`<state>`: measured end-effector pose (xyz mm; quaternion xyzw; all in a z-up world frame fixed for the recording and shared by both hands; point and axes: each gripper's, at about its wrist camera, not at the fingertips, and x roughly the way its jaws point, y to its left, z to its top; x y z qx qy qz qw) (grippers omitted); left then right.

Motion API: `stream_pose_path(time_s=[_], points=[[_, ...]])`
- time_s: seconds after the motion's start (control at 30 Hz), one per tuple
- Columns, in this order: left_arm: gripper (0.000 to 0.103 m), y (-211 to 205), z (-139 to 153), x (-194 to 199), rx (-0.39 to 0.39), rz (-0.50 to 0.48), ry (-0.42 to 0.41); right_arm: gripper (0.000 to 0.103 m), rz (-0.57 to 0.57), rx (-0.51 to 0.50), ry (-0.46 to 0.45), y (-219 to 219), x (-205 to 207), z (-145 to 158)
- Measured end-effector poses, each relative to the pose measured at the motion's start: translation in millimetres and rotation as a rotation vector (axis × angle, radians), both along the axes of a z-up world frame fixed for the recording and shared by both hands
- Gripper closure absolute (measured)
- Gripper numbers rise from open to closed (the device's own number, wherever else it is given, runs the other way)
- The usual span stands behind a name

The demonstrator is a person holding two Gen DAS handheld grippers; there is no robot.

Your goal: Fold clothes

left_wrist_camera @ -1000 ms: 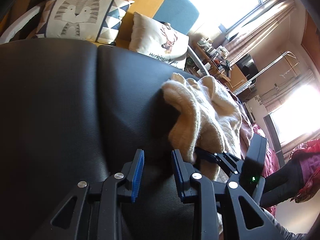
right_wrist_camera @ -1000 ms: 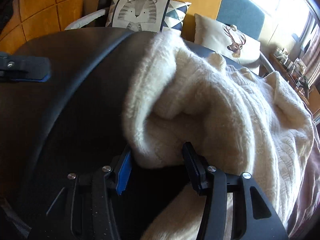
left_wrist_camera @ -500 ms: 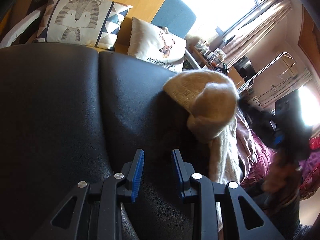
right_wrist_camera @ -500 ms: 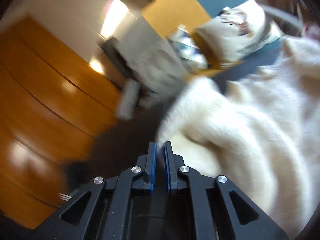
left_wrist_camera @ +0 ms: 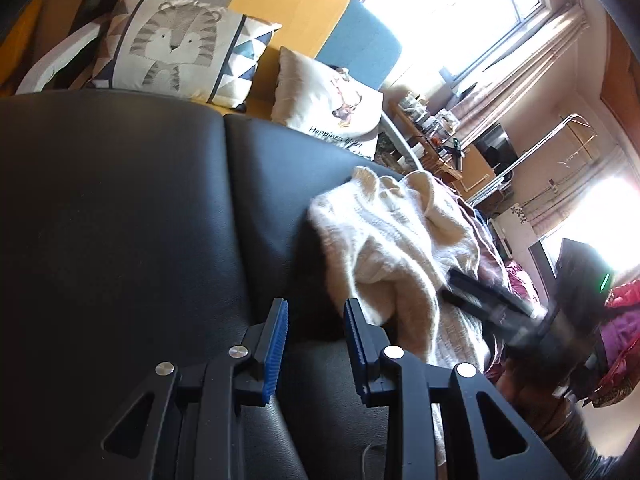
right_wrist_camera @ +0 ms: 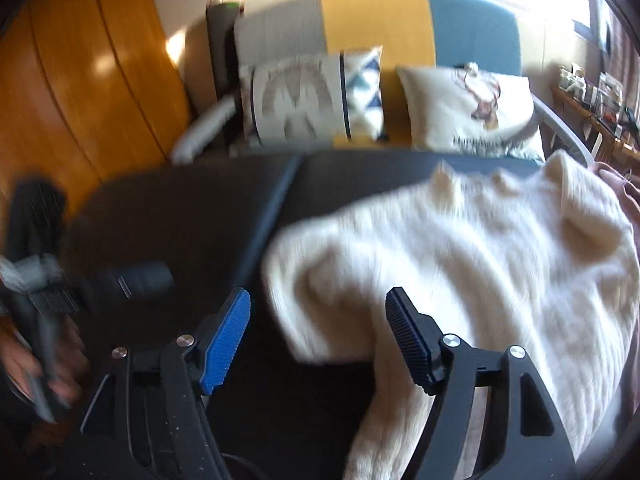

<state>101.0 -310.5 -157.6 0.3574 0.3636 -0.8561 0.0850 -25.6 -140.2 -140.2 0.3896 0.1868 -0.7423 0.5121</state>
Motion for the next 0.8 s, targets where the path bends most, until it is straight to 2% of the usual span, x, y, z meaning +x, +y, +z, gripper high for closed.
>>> stream_pose_path(time_s=[0.23,0.37,0.4,0.47,0.5,0.57,0.6,0.63,0.7,0.8], points=[[0.074,3.8,0.6,-3.1,-0.037,-0.017,-0.008,0.03,0.072,0.09,0.1,-4.1,7.4,-45.9],[0.074,5.6,-1.8,-5.6,-0.05,-0.027,-0.024,0.031,0.066,0.141,0.169,-9.9,7.6,-65.1],[0.074,5.5,-2.9,-6.0,-0.049,-0.028,-0.028,0.034,0.058,0.166,0.191,-16.9,3.6,-72.0],[0.074,4.4,-6.0,-6.1,-0.046,-0.024,-0.035,0.035,0.051,0.153,0.207,-22.8,2.7,-73.2],[0.074,3.8,-7.6,-6.2,-0.044,-0.023,-0.038,0.038,0.046,0.15,0.208,-26.9,0.1,-73.4],[0.074,3.2,-10.5,-6.0,-0.04,-0.02,-0.047,0.059,0.011,0.159,0.21,-29.8,-6.0,-70.5],[0.074,3.0,-11.9,-5.9,-0.039,-0.019,-0.051,0.076,-0.011,0.171,0.206,-30.5,-10.4,-67.6],[0.074,2.7,-12.9,-5.6,-0.037,-0.018,-0.053,0.082,-0.027,0.17,0.181,-30.7,-16.2,-64.5],[0.074,3.4,-14.0,-5.4,-0.034,-0.018,-0.054,0.089,-0.058,0.133,0.067,-27.5,-32.4,-53.0],[0.074,4.7,-14.0,-5.3,-0.033,-0.022,-0.051,0.09,-0.108,0.029,-0.123,-17.1,-58.2,-29.7]])
